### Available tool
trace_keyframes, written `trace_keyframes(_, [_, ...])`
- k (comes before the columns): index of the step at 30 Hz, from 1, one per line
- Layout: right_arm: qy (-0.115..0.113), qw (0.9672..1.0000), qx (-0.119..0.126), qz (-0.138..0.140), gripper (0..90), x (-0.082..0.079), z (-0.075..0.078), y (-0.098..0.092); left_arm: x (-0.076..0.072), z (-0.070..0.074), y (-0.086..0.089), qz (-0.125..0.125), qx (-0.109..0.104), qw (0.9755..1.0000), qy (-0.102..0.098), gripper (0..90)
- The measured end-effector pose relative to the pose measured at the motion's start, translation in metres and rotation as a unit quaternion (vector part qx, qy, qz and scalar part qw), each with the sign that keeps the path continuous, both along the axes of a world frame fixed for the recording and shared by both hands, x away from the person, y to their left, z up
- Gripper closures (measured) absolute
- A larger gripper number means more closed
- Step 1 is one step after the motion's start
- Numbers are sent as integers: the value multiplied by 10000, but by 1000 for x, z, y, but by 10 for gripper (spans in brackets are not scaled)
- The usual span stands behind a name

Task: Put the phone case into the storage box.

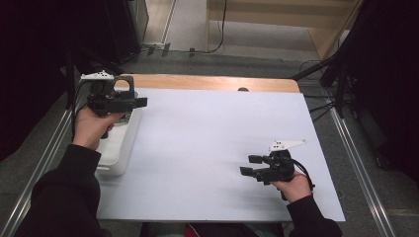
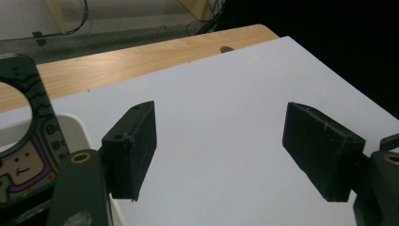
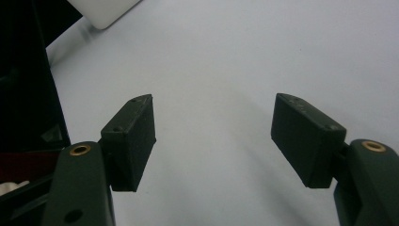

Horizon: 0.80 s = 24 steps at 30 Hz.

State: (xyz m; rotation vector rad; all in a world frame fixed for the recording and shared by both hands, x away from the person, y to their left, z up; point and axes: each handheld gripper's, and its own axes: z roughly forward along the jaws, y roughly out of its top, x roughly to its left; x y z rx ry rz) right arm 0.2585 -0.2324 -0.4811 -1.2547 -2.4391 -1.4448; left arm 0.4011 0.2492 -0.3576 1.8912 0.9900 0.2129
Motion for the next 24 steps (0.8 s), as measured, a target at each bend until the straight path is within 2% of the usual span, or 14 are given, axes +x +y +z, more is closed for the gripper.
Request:
trace_keyframes(14, [1, 10000, 6, 0, 299, 0, 0, 0, -19, -9, -22, -251, -13, 9997, -3, 265])
trace_keyframes(24, [4, 10000, 7, 2, 299, 0, 0, 0, -35, -19, -35, -439, -121, 9990, -6, 265])
